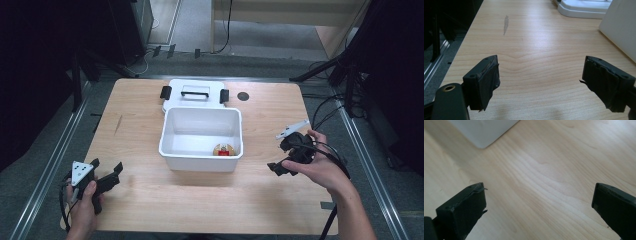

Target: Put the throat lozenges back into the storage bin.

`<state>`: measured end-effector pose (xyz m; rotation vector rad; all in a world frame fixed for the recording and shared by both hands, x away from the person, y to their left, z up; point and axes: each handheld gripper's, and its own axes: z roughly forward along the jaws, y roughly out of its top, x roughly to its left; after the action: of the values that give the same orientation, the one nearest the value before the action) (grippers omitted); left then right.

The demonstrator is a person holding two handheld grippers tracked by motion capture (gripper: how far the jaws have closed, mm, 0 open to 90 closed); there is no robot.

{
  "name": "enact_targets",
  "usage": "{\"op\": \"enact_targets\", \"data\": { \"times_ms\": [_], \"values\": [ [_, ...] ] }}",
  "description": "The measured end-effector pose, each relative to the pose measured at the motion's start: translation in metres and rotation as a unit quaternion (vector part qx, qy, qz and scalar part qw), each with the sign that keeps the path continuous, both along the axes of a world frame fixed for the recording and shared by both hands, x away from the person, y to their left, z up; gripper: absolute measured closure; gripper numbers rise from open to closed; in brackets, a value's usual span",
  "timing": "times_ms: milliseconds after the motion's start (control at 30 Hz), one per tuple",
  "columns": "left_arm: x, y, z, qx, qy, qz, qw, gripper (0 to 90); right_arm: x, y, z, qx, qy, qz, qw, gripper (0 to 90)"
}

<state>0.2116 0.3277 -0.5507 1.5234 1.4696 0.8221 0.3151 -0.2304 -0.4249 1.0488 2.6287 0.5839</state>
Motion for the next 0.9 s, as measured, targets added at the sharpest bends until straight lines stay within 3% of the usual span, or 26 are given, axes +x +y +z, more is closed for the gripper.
{"op": "enact_targets", "data": {
  "times_ms": [133,300,533,767,833,900],
  "values": [
    [0.000,0.000,0.000,0.001,-0.001,0.000,1.0000,14.8,-0.008,-0.009,-0.008,0.024,-0.039,-0.028,0.9986,0.0],
    [0.000,0.000,0.000,0.000,-0.001,0.000,1.0000,14.7,-0.019,-0.018,-0.019,0.054,-0.079,-0.052,0.9941,0.0],
    [0.000,0.000,0.000,0.000,0.000,0.000,1.0000,14.8,-0.029,-0.031,-0.037,0.109,-0.126,-0.090,0.9818,0.0],
    [0.000,0.000,0.000,-0.001,-0.001,0.002,1.0000,14.8,-0.038,-0.038,-0.054,0.135,-0.159,-0.112,0.9716,0.0],
    [0.000,0.000,0.000,-0.002,-0.001,0.002,1.0000,14.8,-0.041,-0.042,-0.060,0.140,-0.172,-0.125,0.9670,0.0],
    [0.000,0.000,0.000,-0.003,-0.001,0.003,1.0000,14.8,-0.042,-0.044,-0.062,0.140,-0.179,-0.129,0.9654,0.0]
  ]
}}
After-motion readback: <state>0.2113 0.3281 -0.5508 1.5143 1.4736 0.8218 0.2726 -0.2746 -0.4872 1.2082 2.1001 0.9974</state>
